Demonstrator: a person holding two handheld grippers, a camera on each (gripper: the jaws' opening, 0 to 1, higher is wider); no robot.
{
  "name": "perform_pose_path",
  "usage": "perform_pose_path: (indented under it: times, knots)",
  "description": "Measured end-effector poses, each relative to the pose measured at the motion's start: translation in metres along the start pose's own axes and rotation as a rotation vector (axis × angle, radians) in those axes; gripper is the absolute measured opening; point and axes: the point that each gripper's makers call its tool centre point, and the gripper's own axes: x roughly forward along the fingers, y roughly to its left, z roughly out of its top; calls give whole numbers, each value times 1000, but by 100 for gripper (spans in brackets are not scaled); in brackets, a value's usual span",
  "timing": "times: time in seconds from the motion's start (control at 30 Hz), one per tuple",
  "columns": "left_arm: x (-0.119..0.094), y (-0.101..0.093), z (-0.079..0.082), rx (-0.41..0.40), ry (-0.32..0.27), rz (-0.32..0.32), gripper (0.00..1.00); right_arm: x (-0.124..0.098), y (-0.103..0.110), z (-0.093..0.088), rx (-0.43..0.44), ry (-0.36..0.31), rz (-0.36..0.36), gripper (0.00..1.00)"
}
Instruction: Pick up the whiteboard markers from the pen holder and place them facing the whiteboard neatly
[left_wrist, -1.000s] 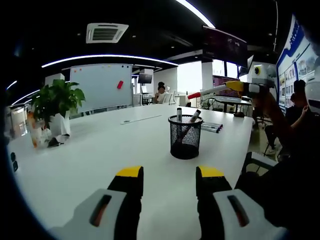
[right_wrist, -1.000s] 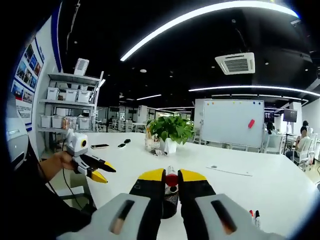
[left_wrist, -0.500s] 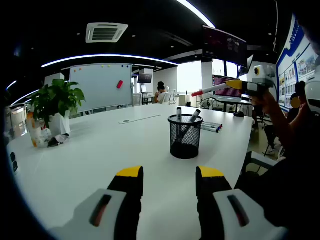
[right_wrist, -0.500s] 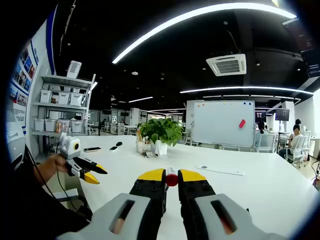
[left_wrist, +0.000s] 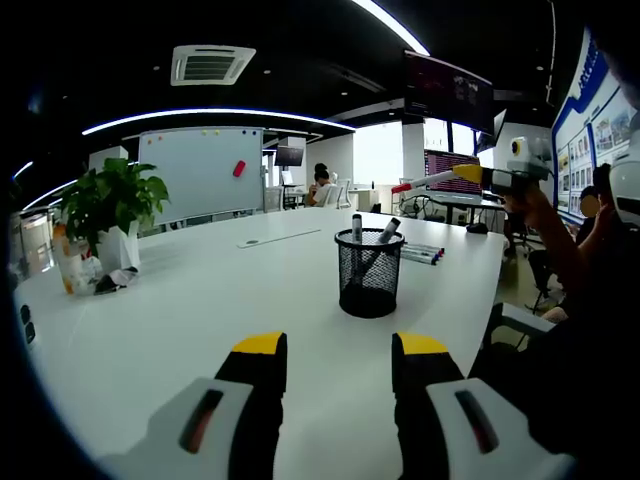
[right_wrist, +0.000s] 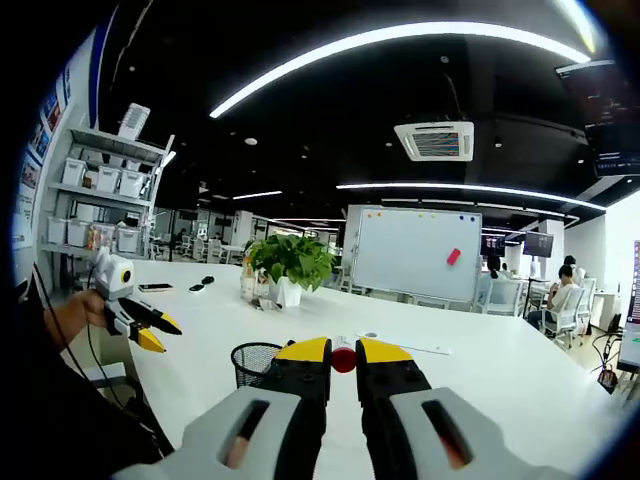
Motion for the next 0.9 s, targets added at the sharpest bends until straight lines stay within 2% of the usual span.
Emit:
perform_pose_path:
  times: [0.2,0.43,0.9]
  knots:
    - [0,-1,0,1,1,-2,43,-7,-9,0,-18,-6,-15,13]
    - [0,-1,0,3,2,-2,43,-16,-21,0,9,-6,-28,13]
    - [-1,0,1,5,0,-1,43,-31,-36,-16,39,13,-67,13]
